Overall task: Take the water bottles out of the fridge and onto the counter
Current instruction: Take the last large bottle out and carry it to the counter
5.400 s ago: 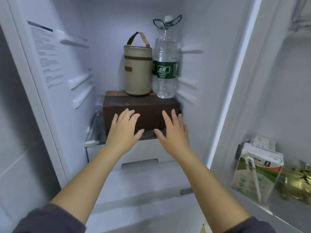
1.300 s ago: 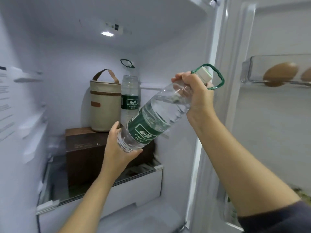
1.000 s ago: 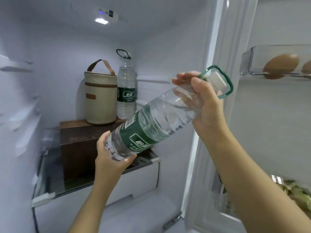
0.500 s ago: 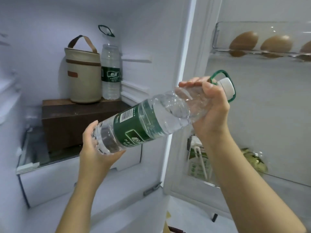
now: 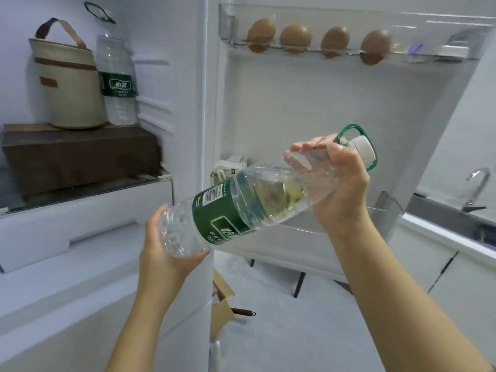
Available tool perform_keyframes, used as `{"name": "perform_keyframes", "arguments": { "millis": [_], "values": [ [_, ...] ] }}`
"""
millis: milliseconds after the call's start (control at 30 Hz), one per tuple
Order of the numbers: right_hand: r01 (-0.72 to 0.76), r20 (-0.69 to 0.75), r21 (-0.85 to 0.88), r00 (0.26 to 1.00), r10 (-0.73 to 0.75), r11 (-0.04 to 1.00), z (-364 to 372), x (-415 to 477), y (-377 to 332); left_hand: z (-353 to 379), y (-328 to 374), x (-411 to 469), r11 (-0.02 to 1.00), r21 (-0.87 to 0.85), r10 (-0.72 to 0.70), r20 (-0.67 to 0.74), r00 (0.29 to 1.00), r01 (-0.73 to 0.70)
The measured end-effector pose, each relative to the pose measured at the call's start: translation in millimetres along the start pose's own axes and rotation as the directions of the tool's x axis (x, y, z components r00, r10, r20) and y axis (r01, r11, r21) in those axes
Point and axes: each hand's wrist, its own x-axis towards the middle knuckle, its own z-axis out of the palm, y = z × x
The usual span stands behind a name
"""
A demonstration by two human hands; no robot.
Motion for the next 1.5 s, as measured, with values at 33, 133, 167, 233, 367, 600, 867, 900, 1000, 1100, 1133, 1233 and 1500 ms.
{"name": "perform_keyframes", "arguments": {
  "millis": [33, 133, 167, 233, 367, 600, 867, 900, 1000, 1100, 1133, 1233, 1500],
  "values": [
    [-0.006, -0.016, -0.022, 1.000, 0.005, 1.000, -6.1, -7.4, -9.1, 9.8, 0.7, -12.0, 1.000, -0.003, -0.024, 0.023, 0.999, 0.025],
    [-0.026, -0.078, -0.115, 0.997, 0.017, 0.993, -23.8, -31.2, -38.9, 40.6, 2.7, -47.5, 0.994, -0.022, -0.100, 0.103, 0.990, 0.103],
    [-0.036, -0.107, -0.140, 0.994, 0.021, 0.989, -29.9, -38.7, -47.4, 50.4, 4.1, -57.9, 0.992, -0.029, -0.117, 0.128, 0.985, 0.122],
    [-0.047, -0.169, -0.184, 0.986, 0.016, 0.982, -42.4, -52.8, -63.1, 69.7, 6.7, -74.5, 0.989, -0.045, -0.131, 0.181, 0.975, 0.141],
    [-0.044, -0.288, -0.309, 0.956, -0.050, 0.950, -66.6, -72.6, -90.0, 105.4, 9.2, -96.9, 0.972, -0.088, -0.184, 0.300, 0.936, 0.219],
    [-0.095, -0.464, -0.428, 0.876, -0.129, 0.899, -122.1, -103.1, -127.2, 175.7, 4.1, -122.5, 0.958, -0.027, -0.235, 0.489, 0.840, 0.284],
    [-0.206, -0.663, -0.539, 0.701, -0.261, 0.816, -195.6, -122.3, -156.1, 274.3, -6.2, -148.8, 0.905, -0.027, -0.264, 0.745, 0.612, 0.424],
    [-0.222, -0.675, -0.559, 0.682, -0.282, 0.799, -203.6, -122.4, -159.2, 287.2, -7.0, -151.8, 0.901, -0.029, -0.258, 0.767, 0.587, 0.434],
    [-0.281, -0.707, -0.595, 0.629, -0.324, 0.753, -227.8, -120.5, -172.5, 325.9, -6.8, -156.8, 0.895, -0.033, -0.223, 0.831, 0.510, 0.446],
    [-0.285, -0.747, -0.585, 0.555, -0.367, 0.759, -253.0, -121.2, -188.1, 362.4, -5.6, -155.7, 0.899, -0.040, -0.174, 0.882, 0.439, 0.436],
    [-0.285, -0.756, -0.585, 0.531, -0.382, 0.760, -261.0, -123.2, -193.3, 374.0, -5.6, -155.7, 0.899, -0.039, -0.162, 0.896, 0.414, 0.437],
    [-0.292, -0.770, -0.591, 0.480, -0.420, 0.752, -284.2, -132.9, -208.6, 404.5, -4.7, -161.4, 0.896, -0.029, -0.141, 0.928, 0.345, 0.442],
    [-0.310, -0.829, -0.542, 0.349, -0.437, 0.781, -340.5, -167.0, -250.5, 471.9, 0.7, -199.1, 0.904, -0.010, -0.119, 0.955, 0.273, 0.427]
  ]
}}
